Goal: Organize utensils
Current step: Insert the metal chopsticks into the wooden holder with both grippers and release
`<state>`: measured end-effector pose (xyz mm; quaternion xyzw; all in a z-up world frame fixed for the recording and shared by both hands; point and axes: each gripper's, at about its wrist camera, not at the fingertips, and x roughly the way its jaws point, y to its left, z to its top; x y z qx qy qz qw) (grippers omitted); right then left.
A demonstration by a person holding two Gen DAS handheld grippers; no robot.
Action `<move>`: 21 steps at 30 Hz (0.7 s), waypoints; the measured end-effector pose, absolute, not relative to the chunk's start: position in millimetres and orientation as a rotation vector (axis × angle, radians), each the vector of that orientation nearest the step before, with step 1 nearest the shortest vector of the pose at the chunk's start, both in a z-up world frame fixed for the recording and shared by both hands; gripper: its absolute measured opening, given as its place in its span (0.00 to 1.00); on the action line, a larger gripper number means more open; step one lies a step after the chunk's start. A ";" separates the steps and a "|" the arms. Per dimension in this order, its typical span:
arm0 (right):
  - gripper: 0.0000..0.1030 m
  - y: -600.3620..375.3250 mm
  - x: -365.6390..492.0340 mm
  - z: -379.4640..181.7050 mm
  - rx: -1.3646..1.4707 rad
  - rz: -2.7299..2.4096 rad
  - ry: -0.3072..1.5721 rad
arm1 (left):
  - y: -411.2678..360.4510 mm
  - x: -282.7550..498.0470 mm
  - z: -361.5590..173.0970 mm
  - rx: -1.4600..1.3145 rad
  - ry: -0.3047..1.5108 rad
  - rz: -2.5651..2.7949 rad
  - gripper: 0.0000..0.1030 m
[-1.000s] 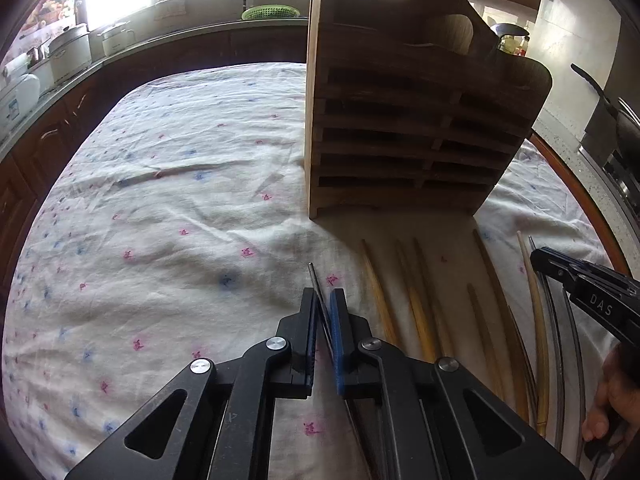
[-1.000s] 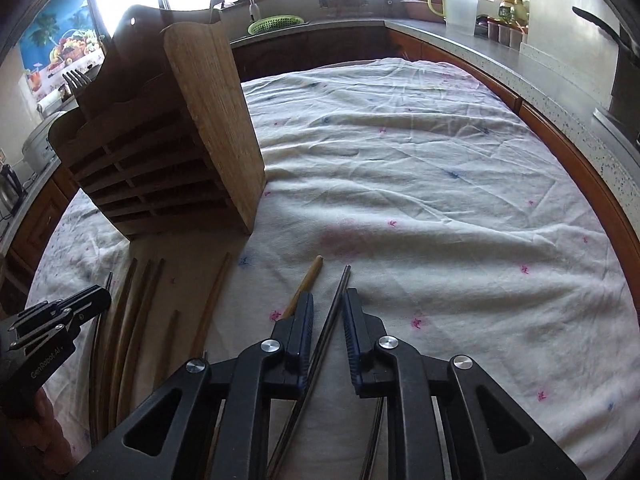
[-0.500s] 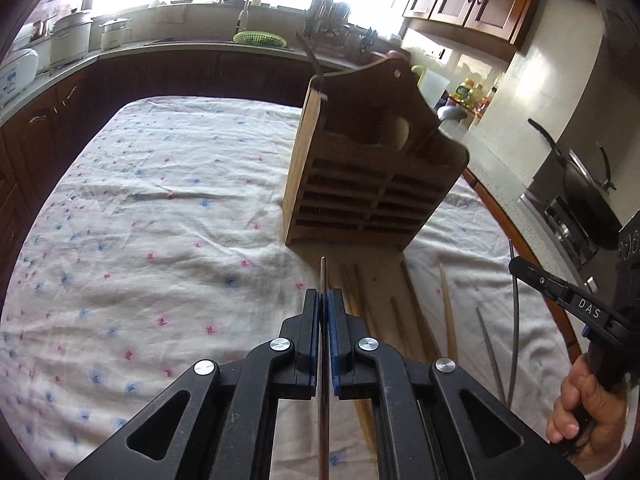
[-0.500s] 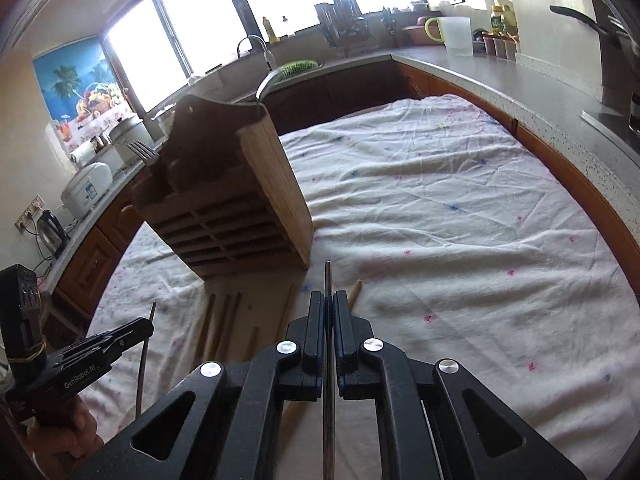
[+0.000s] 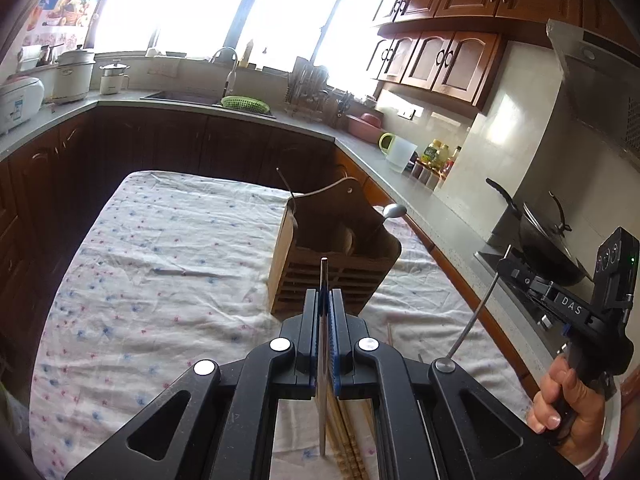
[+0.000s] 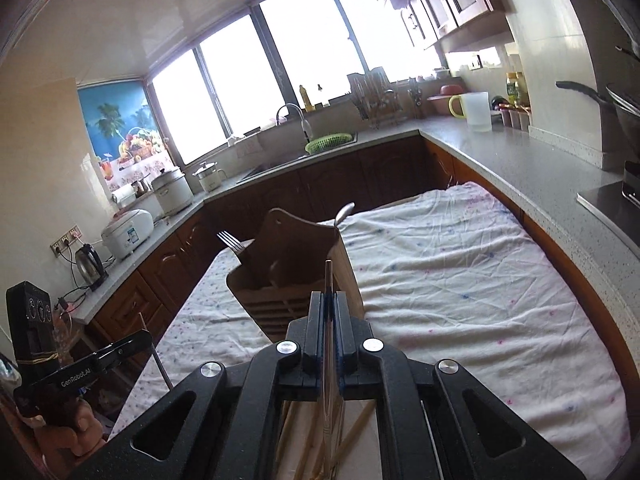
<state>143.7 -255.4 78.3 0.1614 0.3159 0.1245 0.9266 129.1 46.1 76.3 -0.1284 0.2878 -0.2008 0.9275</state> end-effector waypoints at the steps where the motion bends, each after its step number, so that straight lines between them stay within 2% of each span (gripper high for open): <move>1: 0.04 -255.4 144.7 82.3 0.330 0.258 0.637 | 46.6 129.0 77.2 -0.263 0.585 -0.412 0.02; 15: 0.04 -251.3 163.4 102.7 0.341 0.269 0.565 | 47.8 142.4 96.2 -0.261 0.523 -0.421 0.02; 21: 0.04 -256.4 180.2 117.5 0.372 0.249 0.501 | 49.8 159.6 120.6 -0.266 0.453 -0.430 0.02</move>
